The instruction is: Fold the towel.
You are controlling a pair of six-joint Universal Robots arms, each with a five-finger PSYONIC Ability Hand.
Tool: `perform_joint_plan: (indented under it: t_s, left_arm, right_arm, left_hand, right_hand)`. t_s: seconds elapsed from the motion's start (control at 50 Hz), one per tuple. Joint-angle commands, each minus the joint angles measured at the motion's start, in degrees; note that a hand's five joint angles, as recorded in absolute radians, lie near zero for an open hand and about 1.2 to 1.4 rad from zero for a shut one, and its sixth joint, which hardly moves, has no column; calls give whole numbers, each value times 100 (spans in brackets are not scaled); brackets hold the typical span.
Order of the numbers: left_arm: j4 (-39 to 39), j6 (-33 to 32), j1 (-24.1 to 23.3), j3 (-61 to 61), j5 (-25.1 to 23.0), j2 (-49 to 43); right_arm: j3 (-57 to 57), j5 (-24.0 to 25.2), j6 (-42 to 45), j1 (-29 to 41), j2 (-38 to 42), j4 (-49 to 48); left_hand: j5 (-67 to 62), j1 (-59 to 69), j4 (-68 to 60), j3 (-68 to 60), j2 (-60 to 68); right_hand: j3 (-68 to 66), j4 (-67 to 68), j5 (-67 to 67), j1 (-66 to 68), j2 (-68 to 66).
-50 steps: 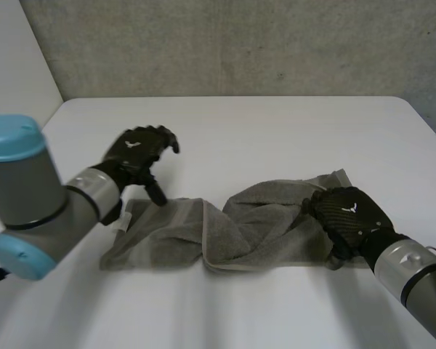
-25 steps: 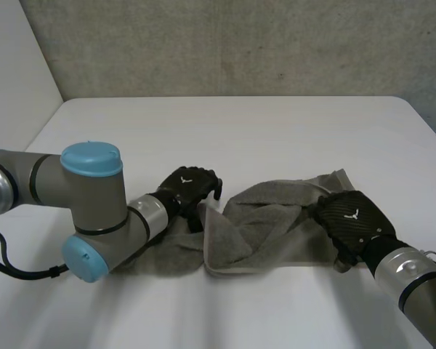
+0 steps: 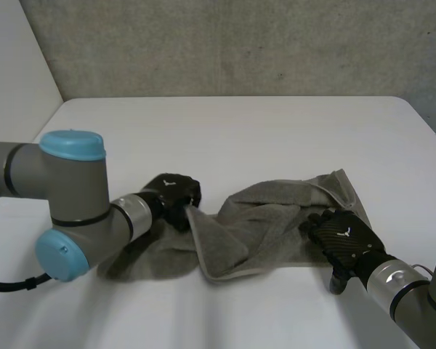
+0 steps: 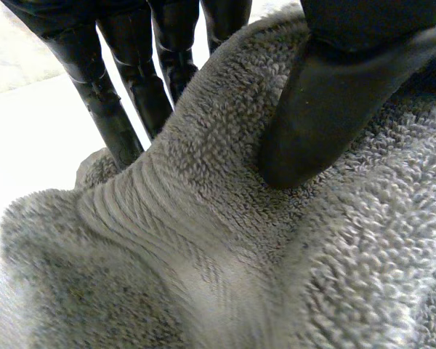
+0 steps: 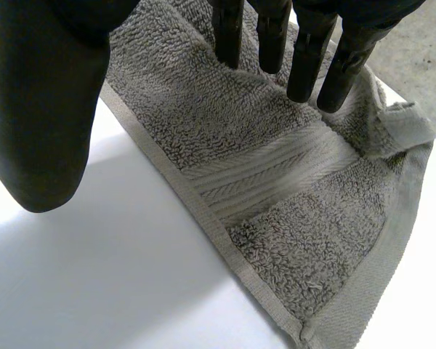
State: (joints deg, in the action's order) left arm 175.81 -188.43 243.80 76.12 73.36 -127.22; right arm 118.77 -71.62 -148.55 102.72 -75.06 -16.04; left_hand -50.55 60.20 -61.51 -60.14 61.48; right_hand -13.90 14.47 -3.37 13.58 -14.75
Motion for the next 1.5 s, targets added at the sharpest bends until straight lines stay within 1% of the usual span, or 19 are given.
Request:
perform_joint_plan:
  t_s: [0.02, 0.12, 0.2, 0.4, 0.56, 0.86, 1.28, 1.42, 1.5]
  left_arm:
    - [32, 34, 335, -89, 669, 39]
    - [41, 52, 414, -36, 855, 13]
    - [32, 87, 450, 17, 864, 13]
    - [49, 464, 485, 280, 855, 276]
    - [67, 667, 485, 403, 847, 426]
    - [111, 685, 502, 439, 847, 426]
    - [129, 693, 520, 518, 829, 426]
    - [137, 693, 520, 562, 829, 426]
    - [146, 693, 520, 579, 829, 426]
  right_arm:
    - [-38, -45, 1, -42, 9, -14]
    - [-91, -54, -7, -77, 17, -31]
    - [-109, -54, -16, -77, 17, -40]
    - [-188, -45, -34, -77, 35, -242]
    - [-214, -36, 1, -86, 299, -559]
    - [-381, -54, 10, -86, 624, -787]
    - [-478, -71, 54, -86, 765, -1174]
    - [-513, -89, 36, -77, 870, -1235]
    - [-531, -115, 36, -77, 923, -1227]
  left_hand:
    - [-198, 233, -102, -239, 104]
    - [-165, 200, -69, -205, 71]
    - [-131, 166, -35, -171, 37]
    - [-30, 65, 66, -71, -64]
    - [-13, 48, 83, -54, -81]
    - [155, -120, 251, 115, -249]
    - [307, -272, 402, 266, -400]
    - [458, -423, 554, 417, -551]
    - [492, -457, 588, 451, -585]
  right_hand:
    - [213, -270, 161, -182, 298]
    - [-72, 15, -125, 104, 13]
    - [-190, 133, -242, 222, -105]
    - [-308, 251, -361, 340, -223]
    - [-325, 268, -377, 357, -240]
    - [-409, 352, -461, 440, -324]
    - [-931, 873, -983, 962, -845]
    - [-1770, 1713, -1822, 1801, -1685]
    - [-1822, 1765, -1875, 1854, -1737]
